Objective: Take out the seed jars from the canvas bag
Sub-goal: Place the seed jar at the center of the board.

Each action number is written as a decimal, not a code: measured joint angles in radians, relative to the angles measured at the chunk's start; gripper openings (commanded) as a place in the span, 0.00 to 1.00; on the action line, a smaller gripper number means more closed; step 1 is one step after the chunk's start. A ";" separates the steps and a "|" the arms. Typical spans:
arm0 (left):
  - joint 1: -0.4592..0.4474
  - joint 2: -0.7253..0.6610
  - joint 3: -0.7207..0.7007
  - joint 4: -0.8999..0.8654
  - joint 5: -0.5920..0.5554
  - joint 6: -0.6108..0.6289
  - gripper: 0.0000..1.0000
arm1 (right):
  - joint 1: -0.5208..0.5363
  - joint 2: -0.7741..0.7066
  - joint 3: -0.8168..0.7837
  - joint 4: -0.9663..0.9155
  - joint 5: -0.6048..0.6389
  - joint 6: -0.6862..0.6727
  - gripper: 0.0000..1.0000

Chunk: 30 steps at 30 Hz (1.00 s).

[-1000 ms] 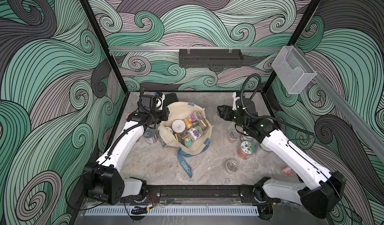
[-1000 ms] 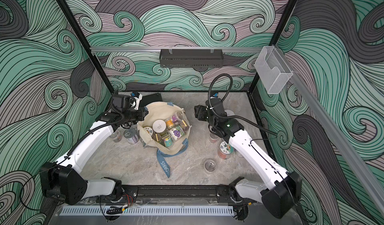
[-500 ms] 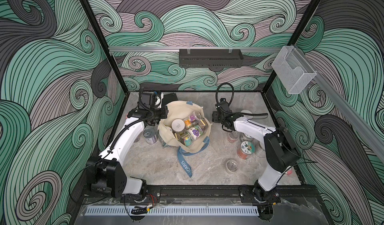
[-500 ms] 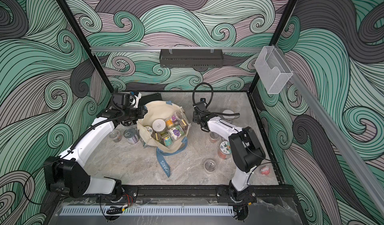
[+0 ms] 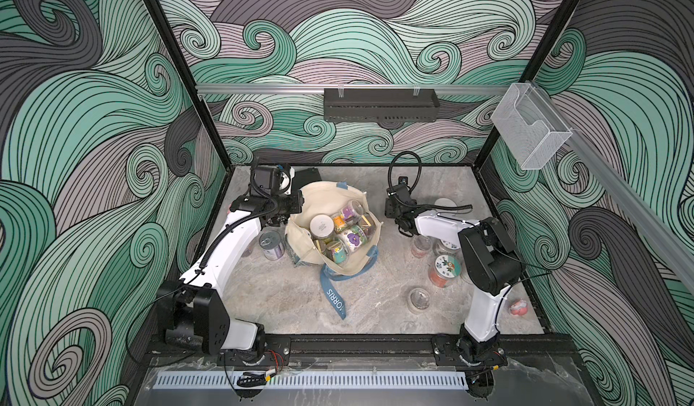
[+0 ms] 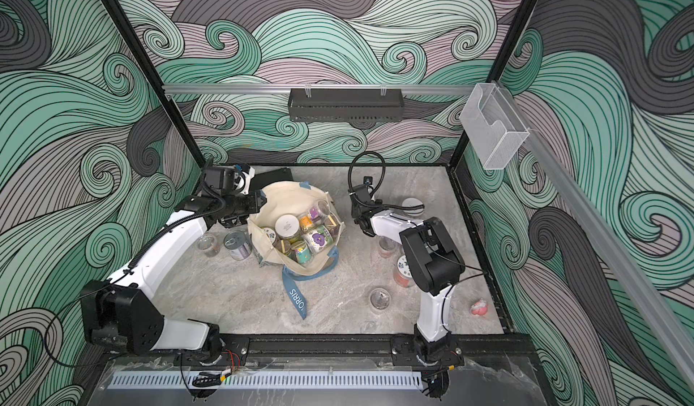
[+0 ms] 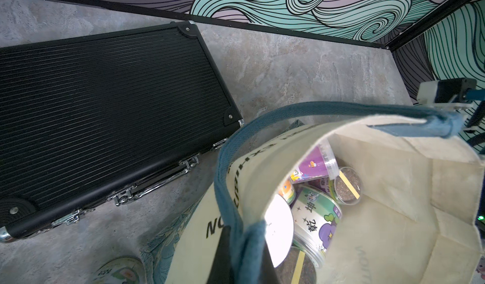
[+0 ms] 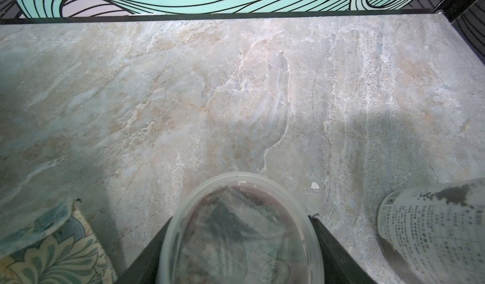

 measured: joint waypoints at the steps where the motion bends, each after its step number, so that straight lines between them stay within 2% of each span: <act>1: 0.001 0.000 0.000 0.000 0.003 0.000 0.00 | 0.000 0.002 -0.003 0.010 0.010 -0.005 0.59; 9: 0.008 0.002 0.000 0.001 0.019 -0.008 0.00 | 0.000 0.016 -0.011 0.033 0.052 -0.015 0.62; 25: 0.008 0.002 0.000 0.001 0.032 -0.014 0.00 | 0.025 -0.003 -0.103 0.012 0.097 0.092 0.63; 30: 0.008 0.002 0.000 0.001 0.032 -0.015 0.00 | 0.033 -0.003 -0.110 0.029 0.103 0.088 0.78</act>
